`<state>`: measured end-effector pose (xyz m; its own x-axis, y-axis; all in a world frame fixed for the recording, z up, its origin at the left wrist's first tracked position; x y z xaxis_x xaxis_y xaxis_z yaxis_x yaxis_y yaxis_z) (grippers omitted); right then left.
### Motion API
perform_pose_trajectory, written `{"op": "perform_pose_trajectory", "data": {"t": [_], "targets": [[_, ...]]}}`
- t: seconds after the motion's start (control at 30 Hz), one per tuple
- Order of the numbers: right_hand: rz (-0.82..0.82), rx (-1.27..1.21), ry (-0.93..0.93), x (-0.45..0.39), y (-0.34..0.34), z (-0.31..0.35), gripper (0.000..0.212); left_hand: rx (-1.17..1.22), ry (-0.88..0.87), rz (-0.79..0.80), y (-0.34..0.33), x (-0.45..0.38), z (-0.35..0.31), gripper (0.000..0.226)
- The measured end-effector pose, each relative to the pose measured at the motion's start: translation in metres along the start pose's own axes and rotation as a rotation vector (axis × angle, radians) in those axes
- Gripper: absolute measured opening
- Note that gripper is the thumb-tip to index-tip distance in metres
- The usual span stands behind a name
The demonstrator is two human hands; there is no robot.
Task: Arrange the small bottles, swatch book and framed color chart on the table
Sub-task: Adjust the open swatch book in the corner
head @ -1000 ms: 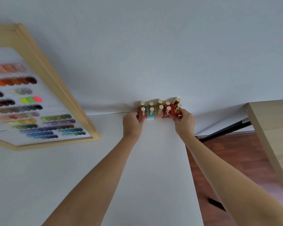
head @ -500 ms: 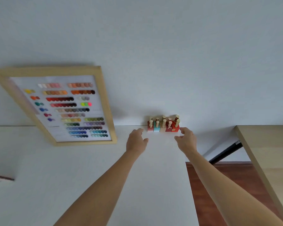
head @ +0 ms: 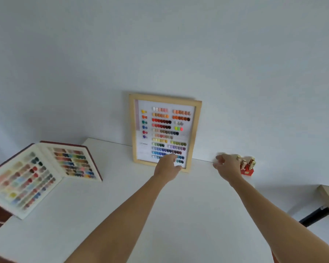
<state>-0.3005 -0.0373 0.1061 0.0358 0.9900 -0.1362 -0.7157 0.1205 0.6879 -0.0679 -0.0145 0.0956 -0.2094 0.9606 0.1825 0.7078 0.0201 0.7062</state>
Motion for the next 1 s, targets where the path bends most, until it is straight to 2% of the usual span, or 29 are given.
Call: {"op": "perform_pose_trajectory", "data": {"t": [0.1, 0.3, 0.37, 0.5, 0.53, 0.63, 0.77, 0.9, 1.0], "targets": [[0.029, -0.021, 0.071, 0.015, -0.035, 0.058, 0.029, -0.008, 0.028, -0.076, 0.061, 0.014, 0.045, 0.041], [0.117, -0.047, 0.195, 0.05, -0.118, 0.168, 0.018, -0.044, 0.102, -0.2, 0.176, 0.048, 0.146, 0.04], [0.148, -0.062, 0.236, 0.061, -0.144, 0.2, 0.02, -0.05, 0.142, -0.24, 0.21, 0.062, 0.179, 0.042], [0.212, -0.065, 0.317, 0.081, -0.191, 0.257, 0.022, -0.074, 0.193, -0.324, 0.27, 0.084, 0.235, 0.014], [0.22, -0.075, 0.331, 0.085, -0.201, 0.27, 0.022, -0.074, 0.2, -0.345, 0.282, 0.088, 0.247, 0.015], [0.248, -0.094, 0.383, 0.093, -0.227, 0.304, 0.025, -0.114, 0.239, -0.387, 0.316, 0.096, 0.279, 0.039], [0.291, -0.065, 0.438, 0.093, -0.258, 0.337, 0.029, -0.184, 0.282, -0.502, 0.351, 0.098, 0.315, 0.036], [0.313, -0.048, 0.47, 0.082, -0.283, 0.357, 0.046, -0.242, 0.261, -0.672, 0.378, 0.098, 0.338, 0.037], [0.402, -0.001, 0.525, 0.071, -0.302, 0.363, 0.05, -0.313, 0.31, -0.682, 0.387, 0.092, 0.355, 0.045]]}}
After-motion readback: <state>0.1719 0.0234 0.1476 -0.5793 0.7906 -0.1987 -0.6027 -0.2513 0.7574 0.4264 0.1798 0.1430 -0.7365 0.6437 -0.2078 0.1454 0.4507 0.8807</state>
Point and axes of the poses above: each hand's wrist, its own x-axis away from the middle knuckle, its own y-axis out of the back of the hand, z = x × y, the point moved 6 cm from there along -x, towards the middle knuckle, and after that the axes turned 14 degrees about y, right-handed, at the moved point
